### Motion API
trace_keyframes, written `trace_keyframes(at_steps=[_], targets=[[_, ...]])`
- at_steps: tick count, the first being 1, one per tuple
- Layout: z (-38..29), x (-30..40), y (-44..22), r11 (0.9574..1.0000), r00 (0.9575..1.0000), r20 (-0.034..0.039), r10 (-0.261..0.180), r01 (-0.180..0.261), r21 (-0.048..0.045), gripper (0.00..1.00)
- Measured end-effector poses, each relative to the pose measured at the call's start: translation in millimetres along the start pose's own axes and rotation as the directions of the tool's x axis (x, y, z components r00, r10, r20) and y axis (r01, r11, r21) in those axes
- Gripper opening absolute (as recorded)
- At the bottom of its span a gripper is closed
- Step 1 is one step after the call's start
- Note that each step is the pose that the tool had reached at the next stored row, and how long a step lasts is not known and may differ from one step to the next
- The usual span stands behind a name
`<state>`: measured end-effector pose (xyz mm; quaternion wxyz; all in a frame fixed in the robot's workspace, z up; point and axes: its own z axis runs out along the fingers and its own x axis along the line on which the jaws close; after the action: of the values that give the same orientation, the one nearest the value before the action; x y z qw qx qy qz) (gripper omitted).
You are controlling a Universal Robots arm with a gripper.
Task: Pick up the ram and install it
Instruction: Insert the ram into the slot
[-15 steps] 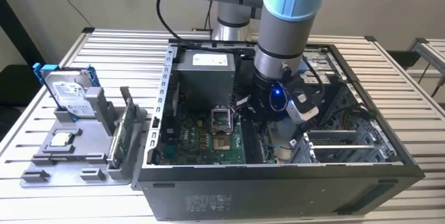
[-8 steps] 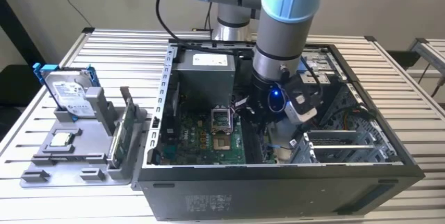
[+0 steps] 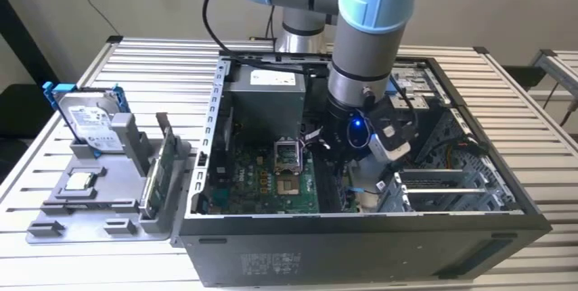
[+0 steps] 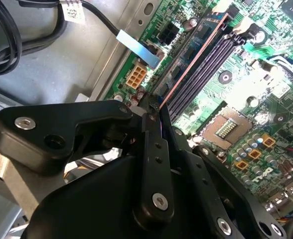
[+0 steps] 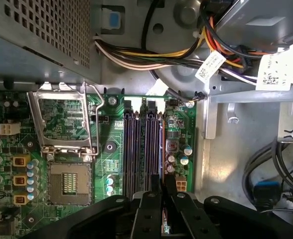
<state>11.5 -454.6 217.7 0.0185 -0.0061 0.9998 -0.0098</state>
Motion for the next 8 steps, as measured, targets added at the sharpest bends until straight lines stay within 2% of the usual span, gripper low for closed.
trace_keyframes(at_steps=[8], targets=[[1.3,0.0,0.7,1.0000,1.0000,0.0000,0.001,-0.001,-0.0001,0.14]])
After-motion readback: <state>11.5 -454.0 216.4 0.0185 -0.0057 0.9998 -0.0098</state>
